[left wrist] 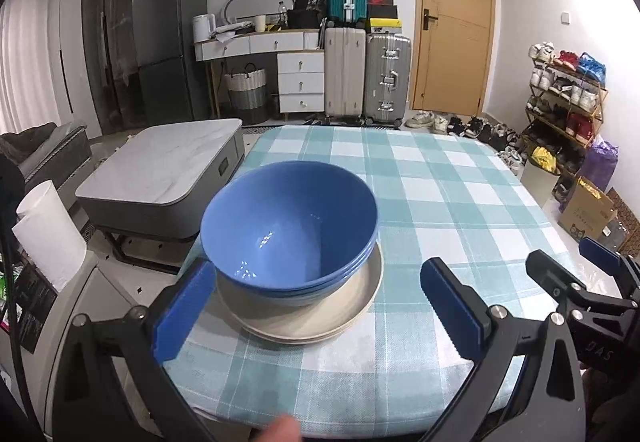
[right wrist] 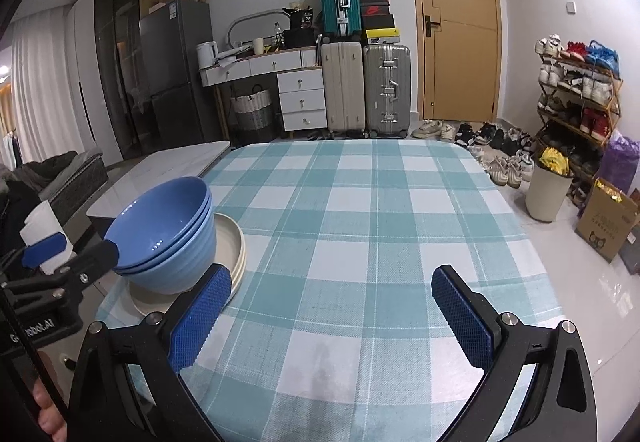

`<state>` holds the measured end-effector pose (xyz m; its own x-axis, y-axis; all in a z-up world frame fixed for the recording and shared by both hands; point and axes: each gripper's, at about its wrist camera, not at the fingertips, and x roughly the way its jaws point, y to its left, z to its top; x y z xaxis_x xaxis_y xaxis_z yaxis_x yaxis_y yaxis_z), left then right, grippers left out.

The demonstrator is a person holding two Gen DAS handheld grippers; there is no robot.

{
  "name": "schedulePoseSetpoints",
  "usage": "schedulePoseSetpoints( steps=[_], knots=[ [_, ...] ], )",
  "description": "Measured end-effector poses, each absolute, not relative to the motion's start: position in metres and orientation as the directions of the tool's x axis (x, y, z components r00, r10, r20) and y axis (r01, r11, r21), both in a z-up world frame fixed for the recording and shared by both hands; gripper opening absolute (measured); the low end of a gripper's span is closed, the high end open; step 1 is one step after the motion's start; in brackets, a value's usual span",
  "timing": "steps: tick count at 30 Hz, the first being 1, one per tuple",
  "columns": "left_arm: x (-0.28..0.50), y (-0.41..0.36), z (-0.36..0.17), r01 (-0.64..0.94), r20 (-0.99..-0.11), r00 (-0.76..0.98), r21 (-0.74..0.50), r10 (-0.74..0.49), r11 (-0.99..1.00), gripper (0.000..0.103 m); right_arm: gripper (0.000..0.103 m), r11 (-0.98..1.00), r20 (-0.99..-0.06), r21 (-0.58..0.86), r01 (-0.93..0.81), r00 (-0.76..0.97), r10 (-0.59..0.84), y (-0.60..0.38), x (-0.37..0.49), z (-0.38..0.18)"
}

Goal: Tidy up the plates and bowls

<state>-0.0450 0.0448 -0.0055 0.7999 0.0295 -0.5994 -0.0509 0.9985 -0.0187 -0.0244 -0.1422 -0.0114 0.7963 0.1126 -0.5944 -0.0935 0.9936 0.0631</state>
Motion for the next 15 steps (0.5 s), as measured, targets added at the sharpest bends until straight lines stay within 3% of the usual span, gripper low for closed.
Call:
schedulePoseSetpoints(
  steps=[15],
  knots=[
    [-0.045,0.036,-0.005,-0.022,-0.592,0.806,0.007,0.022,1.0,0.103,0.102,0.992,-0.598,0.085,-0.091,0.792,0.123,-0.147,-0.025,-0.016]
  ],
)
